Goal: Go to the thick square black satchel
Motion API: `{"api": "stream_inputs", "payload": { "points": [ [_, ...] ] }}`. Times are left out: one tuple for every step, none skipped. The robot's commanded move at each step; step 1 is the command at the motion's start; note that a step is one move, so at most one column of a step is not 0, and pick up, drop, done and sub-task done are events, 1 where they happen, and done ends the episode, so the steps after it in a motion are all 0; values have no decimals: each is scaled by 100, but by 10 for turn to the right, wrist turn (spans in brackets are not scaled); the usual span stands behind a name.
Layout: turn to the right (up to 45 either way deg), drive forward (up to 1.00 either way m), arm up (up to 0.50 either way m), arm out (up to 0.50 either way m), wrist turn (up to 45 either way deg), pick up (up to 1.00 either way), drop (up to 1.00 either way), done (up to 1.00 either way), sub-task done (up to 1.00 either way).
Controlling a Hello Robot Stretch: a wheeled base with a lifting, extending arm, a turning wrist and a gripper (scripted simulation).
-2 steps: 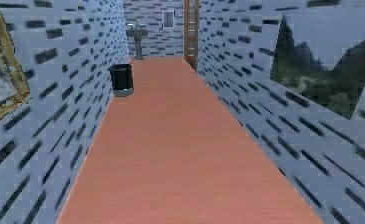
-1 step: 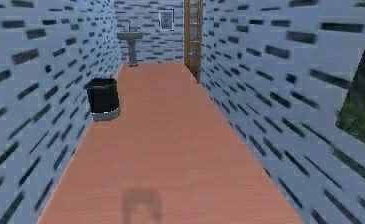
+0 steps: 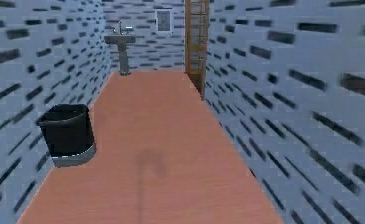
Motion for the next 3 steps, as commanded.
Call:
{"api": "stream_inputs", "payload": {
  "points": [
    [0,100,0,0,0,0,0,0,0],
    [-30,0,0,0,0,0,0,0,0],
    [0,100,0,0,0,0,0,0,0]
  ]
}}
